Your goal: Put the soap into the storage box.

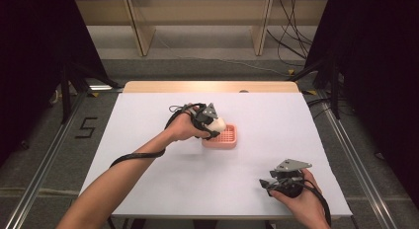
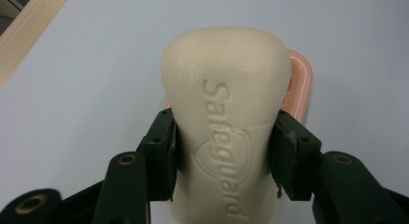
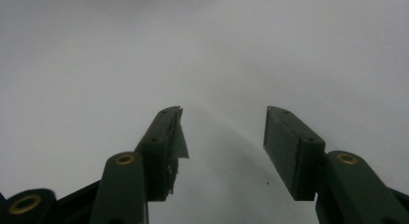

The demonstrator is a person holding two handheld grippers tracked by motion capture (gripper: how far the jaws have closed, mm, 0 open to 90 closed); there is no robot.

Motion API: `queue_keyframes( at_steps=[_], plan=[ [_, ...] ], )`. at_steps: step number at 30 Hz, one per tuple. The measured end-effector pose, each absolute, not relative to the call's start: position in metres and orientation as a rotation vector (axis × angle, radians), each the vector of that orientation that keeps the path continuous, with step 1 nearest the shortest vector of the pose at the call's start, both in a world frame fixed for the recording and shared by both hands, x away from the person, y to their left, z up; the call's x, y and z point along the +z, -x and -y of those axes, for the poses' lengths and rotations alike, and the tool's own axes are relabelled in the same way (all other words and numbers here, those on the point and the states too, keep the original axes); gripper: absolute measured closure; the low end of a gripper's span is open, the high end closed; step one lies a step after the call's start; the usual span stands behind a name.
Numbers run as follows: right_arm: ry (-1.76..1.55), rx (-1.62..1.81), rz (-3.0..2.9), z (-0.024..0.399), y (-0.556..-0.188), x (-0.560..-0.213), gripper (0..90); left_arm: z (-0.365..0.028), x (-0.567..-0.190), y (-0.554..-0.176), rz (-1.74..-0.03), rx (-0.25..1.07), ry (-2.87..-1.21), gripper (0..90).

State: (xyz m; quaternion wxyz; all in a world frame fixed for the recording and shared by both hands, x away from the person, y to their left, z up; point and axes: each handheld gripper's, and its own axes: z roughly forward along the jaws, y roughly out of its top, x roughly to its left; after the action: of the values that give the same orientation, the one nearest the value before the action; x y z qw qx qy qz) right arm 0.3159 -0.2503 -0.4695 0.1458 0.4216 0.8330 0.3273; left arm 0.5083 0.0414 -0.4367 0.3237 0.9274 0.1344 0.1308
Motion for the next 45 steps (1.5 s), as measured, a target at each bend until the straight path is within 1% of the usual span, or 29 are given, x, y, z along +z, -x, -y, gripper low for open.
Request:
queue_keyframes(
  at_steps=[9, 12, 14, 17, 21, 24, 25, 26, 33, 38, 41, 44, 45],
  plan=[
    [-1.238, 0.937, -2.391, 0.250, -0.315, -0.469, 48.2, -0.040, -0.438, -0.511, -0.381, 0.336, -2.427, 48.3],
    [-1.239, 0.937, -2.392, 0.250, -0.315, -0.469, 48.2, -0.040, -0.434, -0.511, -0.418, 0.304, -2.403, 42.6],
    [-1.239, 0.928, -2.399, 0.250, -0.315, -0.469, 48.2, -0.042, -0.431, -0.510, -0.406, 0.288, -2.404, 38.9],
    [-1.225, 0.929, -2.399, 0.251, -0.315, -0.469, 47.9, -0.046, -0.427, -0.505, -0.408, 0.285, -2.386, 35.8],
    [-1.241, 0.936, -2.394, 0.251, -0.315, -0.469, 47.8, -0.059, -0.419, -0.496, -0.391, 0.302, -2.381, 34.7],
    [-1.240, 0.923, -2.400, 0.251, -0.314, -0.469, 47.7, -0.074, -0.412, -0.484, -0.415, 0.320, -2.380, 34.7],
    [-1.241, 0.927, -2.395, 0.251, -0.315, -0.469, 47.7, -0.078, -0.412, -0.479, -0.446, 0.319, -2.352, 34.6],
    [-1.209, 0.928, -2.404, 0.251, -0.316, -0.470, 47.7, -0.085, -0.409, -0.474, -0.445, 0.324, -2.369, 34.5],
    [-1.262, 0.919, -2.401, 0.248, -0.314, -0.469, 47.5, -0.131, -0.412, -0.439, -0.549, 0.347, -2.335, 34.0],
    [-1.266, 0.925, -2.398, 0.247, -0.313, -0.468, 47.4, -0.165, -0.424, -0.412, -0.582, 0.326, -2.347, 33.6],
    [-1.269, 0.922, -2.397, 0.247, -0.313, -0.469, 47.3, -0.186, -0.434, -0.395, -0.638, 0.313, -2.354, 33.5],
    [-1.250, 0.920, -2.391, 0.248, -0.314, -0.470, 47.2, -0.204, -0.448, -0.377, -0.706, 0.283, -2.321, 33.5],
    [-1.253, 0.920, -2.394, 0.248, -0.314, -0.470, 47.2, -0.210, -0.452, -0.373, -0.719, 0.302, -2.324, 33.5]
  ],
)
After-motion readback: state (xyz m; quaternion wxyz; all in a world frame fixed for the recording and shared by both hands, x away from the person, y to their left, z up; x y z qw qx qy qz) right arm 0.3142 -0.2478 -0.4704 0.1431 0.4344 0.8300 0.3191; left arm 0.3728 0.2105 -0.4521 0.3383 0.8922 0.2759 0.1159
